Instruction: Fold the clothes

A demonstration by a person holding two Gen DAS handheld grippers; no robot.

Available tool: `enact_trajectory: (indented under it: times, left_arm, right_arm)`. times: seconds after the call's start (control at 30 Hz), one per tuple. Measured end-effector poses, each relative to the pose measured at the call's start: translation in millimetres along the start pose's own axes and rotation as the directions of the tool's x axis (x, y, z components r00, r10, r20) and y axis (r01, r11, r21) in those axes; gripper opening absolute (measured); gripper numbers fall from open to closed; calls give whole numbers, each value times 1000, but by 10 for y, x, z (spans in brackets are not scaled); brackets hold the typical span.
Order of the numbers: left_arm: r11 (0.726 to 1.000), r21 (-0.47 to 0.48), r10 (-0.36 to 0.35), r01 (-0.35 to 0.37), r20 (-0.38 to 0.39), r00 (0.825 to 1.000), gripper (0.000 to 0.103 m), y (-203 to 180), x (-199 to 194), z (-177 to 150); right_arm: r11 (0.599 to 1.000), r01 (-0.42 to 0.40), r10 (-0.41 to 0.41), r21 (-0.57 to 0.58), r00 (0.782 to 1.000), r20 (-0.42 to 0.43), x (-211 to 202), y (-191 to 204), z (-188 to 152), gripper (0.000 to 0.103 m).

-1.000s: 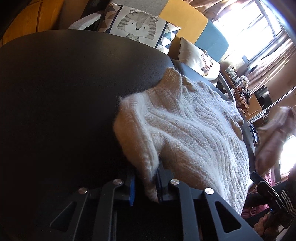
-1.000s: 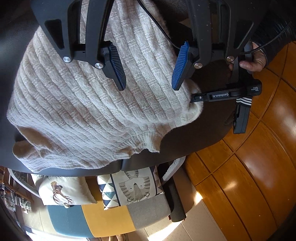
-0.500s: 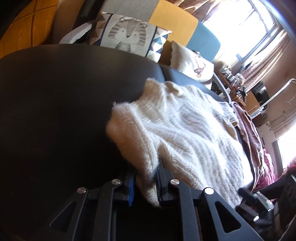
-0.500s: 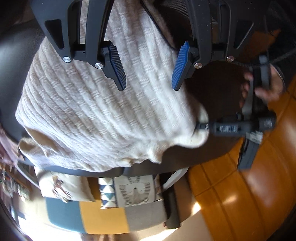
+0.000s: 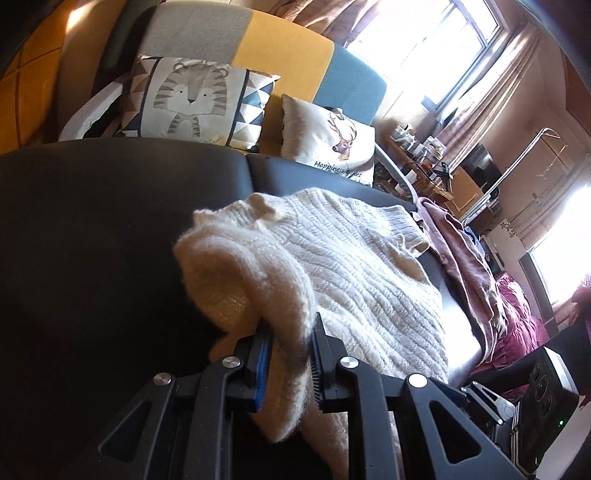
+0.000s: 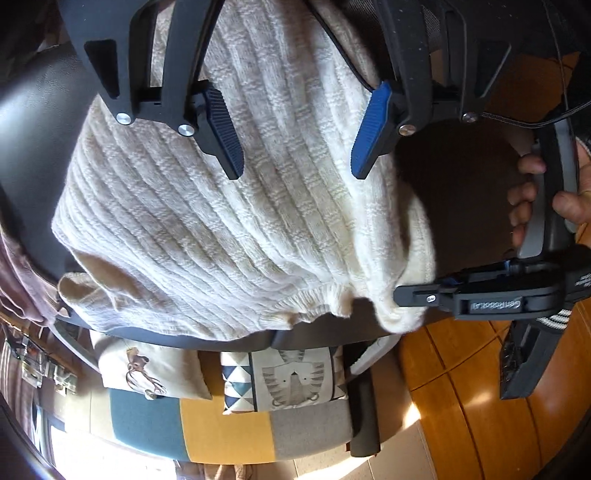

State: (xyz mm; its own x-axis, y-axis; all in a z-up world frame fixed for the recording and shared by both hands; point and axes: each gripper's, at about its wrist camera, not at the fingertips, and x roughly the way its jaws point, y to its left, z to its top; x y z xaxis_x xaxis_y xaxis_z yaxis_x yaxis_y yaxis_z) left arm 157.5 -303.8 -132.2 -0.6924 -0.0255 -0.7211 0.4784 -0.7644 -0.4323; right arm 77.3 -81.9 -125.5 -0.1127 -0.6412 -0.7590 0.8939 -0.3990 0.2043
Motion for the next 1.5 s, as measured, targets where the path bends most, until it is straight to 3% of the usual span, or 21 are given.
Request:
enact_trajectory:
  times: [0.13, 0.27, 0.3, 0.33, 0.37, 0.4, 0.5, 0.63, 0.87, 1.0, 1.17, 1.27, 1.33, 1.5]
  left_arm:
    - [1000, 27, -12, 12, 4, 1000, 17, -138, 97, 138]
    - [997, 71, -34, 32, 18, 999, 17, -290, 91, 231]
    - [996, 83, -39, 37, 22, 999, 17, -332, 86, 247]
    - [995, 96, -45, 42, 27, 999, 17, -378, 81, 271]
    - [994, 102, -49, 46, 30, 998, 17, -409, 78, 285]
    - [993, 110, -54, 50, 32, 998, 17, -439, 82, 304]
    - [989, 134, -65, 60, 35, 997, 17, -525, 101, 352]
    - [987, 147, -69, 65, 27, 997, 18, -583, 131, 350]
    - [989, 131, -79, 75, 23, 997, 19, -503, 99, 210]
    - [992, 102, -74, 75, -8, 997, 19, -422, 149, 83]
    - [994, 66, -77, 82, -68, 995, 19, -395, 348, -66]
    - [994, 58, -86, 92, -91, 992, 19, -425, 445, -128]
    - [993, 52, -99, 105, -103, 990, 19, -463, 497, -163]
    - [988, 37, -140, 147, -151, 979, 19, -587, 611, -282]
  right_arm:
    - [994, -80, 78, -74, 996, -32, 144, 249, 9, 64]
    - [985, -19, 9, -170, 998, -60, 406, 440, 44, 64]
    - [986, -12, 0, -167, 997, -73, 478, 412, 62, 58]
    - [986, -5, -10, -165, 996, -86, 550, 385, 81, 38]
    - [990, -6, -9, -143, 994, -109, 631, 324, 102, 27]
    - [993, -10, -4, -116, 993, -121, 678, 245, 122, 21]
    - [998, -7, 0, -58, 992, -123, 736, 33, 181, 16]
    - [996, 88, -89, -27, 995, -41, 559, -212, 314, 13]
    - [964, 247, -254, 99, 965, 71, 189, -847, 486, 12]
    - [943, 303, -317, 141, 944, 91, 51, -1134, 574, 12]
    - [944, 297, -304, 142, 952, 31, 104, -1290, 457, 15]
    - [959, 256, -259, 121, 966, 11, 89, -1217, 302, 30]
    - [965, 235, -238, 117, 971, 15, 25, -1216, 211, 47]
    - [972, 181, -192, 151, 980, 58, -214, -1309, 162, 51]
